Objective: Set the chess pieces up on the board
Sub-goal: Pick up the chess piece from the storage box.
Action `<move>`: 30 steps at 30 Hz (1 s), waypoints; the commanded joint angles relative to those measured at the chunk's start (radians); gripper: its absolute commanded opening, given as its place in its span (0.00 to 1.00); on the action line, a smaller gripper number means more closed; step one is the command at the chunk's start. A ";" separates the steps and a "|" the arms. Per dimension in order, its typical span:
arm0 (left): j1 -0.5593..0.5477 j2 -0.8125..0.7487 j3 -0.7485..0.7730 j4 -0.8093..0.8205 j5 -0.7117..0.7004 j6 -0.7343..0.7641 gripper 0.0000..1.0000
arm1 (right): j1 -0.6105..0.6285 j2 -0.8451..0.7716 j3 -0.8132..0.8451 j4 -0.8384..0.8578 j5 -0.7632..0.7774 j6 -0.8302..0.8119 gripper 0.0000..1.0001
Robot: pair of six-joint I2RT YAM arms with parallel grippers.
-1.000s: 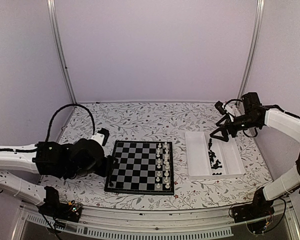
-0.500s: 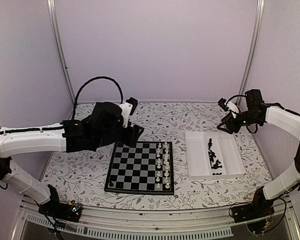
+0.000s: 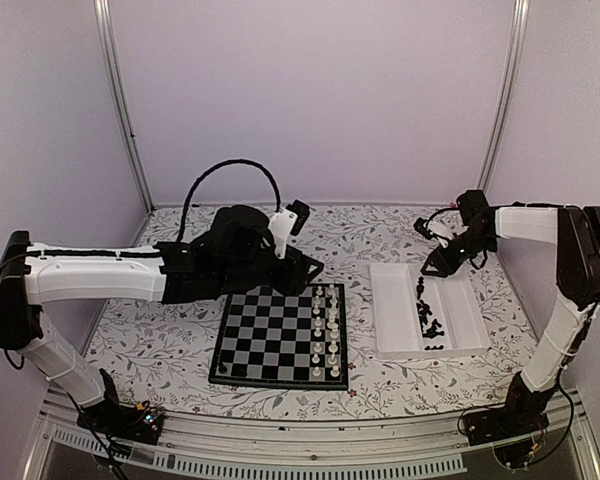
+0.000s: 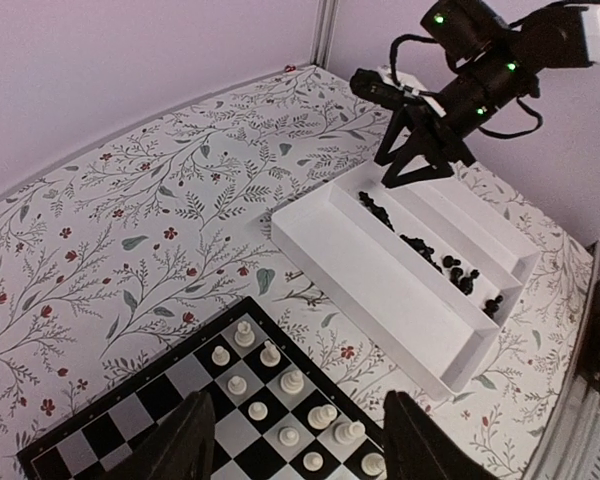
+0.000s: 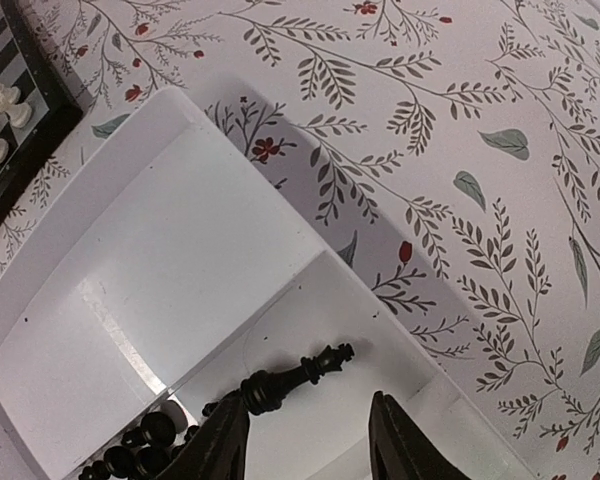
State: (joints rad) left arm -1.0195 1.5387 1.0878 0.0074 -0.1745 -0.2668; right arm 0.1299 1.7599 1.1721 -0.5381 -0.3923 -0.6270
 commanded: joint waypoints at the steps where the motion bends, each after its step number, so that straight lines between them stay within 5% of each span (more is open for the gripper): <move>1: -0.014 0.001 -0.025 0.026 0.026 -0.018 0.60 | 0.025 0.090 0.064 -0.035 0.041 0.091 0.45; 13: -0.022 -0.001 -0.065 0.043 0.028 -0.032 0.60 | 0.088 0.142 0.032 -0.033 0.169 0.144 0.52; 30: -0.028 0.009 -0.068 0.049 0.030 -0.041 0.60 | 0.088 0.093 -0.059 -0.070 0.201 0.129 0.42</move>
State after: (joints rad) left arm -1.0344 1.5387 1.0271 0.0254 -0.1509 -0.3012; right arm 0.2157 1.8816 1.1599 -0.5598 -0.2096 -0.4961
